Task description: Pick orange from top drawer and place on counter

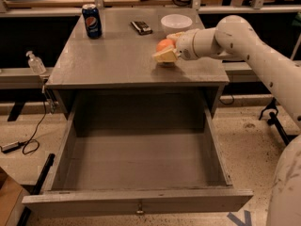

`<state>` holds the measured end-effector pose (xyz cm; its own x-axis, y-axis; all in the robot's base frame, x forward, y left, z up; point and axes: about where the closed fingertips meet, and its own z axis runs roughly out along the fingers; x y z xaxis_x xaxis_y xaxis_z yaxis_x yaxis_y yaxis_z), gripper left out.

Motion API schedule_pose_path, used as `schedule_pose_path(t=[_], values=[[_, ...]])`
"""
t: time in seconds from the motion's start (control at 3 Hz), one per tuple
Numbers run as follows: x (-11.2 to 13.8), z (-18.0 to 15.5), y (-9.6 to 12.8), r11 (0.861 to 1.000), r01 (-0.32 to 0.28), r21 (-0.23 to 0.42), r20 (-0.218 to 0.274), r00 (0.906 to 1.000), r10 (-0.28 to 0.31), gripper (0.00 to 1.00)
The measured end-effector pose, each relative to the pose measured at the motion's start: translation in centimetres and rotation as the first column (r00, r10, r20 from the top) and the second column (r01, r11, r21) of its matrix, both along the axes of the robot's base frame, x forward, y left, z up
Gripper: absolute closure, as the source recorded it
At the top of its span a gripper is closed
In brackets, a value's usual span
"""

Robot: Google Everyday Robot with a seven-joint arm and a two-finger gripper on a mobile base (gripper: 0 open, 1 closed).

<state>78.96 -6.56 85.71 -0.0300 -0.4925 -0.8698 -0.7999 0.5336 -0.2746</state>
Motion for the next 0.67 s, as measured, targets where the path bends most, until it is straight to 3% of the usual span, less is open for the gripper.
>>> schedule_pose_path(t=[0.67], values=[[0.0, -0.07, 0.13, 1.0, -0.002, 0.0, -0.001, 1.0, 0.002, 0.0]])
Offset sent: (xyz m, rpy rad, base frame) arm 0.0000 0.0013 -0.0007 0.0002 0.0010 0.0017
